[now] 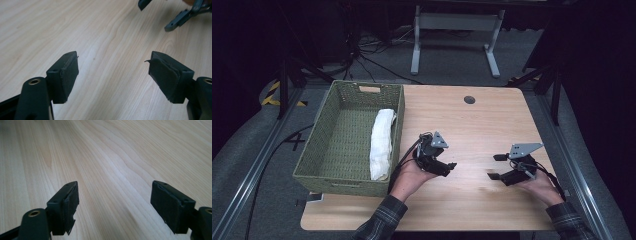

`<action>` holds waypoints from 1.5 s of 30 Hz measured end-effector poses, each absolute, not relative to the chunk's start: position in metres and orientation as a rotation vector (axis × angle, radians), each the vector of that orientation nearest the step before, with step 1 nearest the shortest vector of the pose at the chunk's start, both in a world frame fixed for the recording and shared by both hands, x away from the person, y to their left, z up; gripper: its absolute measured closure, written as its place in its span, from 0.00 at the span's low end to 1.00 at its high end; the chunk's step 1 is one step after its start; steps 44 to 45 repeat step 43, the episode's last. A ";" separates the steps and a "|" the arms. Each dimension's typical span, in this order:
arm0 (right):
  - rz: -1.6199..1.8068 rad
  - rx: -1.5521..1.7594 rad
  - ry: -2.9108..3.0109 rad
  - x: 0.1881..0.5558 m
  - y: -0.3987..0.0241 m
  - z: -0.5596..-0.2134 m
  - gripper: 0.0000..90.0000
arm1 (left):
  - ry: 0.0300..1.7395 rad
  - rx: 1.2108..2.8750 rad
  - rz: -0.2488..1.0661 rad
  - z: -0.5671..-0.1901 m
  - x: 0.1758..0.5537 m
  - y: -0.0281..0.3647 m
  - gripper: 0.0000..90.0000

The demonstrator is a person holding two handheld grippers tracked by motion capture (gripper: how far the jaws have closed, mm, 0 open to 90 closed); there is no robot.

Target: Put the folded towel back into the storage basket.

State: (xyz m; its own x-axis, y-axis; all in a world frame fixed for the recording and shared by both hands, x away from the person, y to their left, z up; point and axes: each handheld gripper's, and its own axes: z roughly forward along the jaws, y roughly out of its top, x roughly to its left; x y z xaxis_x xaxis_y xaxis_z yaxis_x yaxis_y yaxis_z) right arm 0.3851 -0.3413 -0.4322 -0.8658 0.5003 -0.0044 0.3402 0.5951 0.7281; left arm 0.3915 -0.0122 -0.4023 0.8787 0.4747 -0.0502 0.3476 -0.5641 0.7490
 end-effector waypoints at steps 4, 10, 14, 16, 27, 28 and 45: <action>1.119 0.734 2.595 0.380 -0.350 -0.439 0.24 | 0.594 2.233 0.195 -0.419 0.386 -0.015 0.26; 1.009 0.809 2.566 0.368 -0.365 -0.454 0.19 | 0.609 2.252 0.180 -0.445 0.381 -0.018 0.21; 1.000 0.848 2.538 0.362 -0.374 -0.459 0.18 | 0.620 2.280 0.182 -0.454 0.379 -0.019 0.18; 0.987 0.871 2.515 0.360 -0.377 -0.462 0.17 | 0.625 2.295 0.180 -0.458 0.379 -0.019 0.17; 1.047 0.915 2.467 0.355 -0.385 -0.467 0.14 | 0.590 2.311 0.192 -0.471 0.377 -0.017 0.13; 1.047 0.916 2.467 0.355 -0.385 -0.467 0.14 | 0.584 2.305 0.198 -0.473 0.378 -0.017 0.12; 1.049 0.915 2.470 0.356 -0.385 -0.467 0.14 | 0.552 2.339 0.212 -0.475 0.379 -0.018 0.02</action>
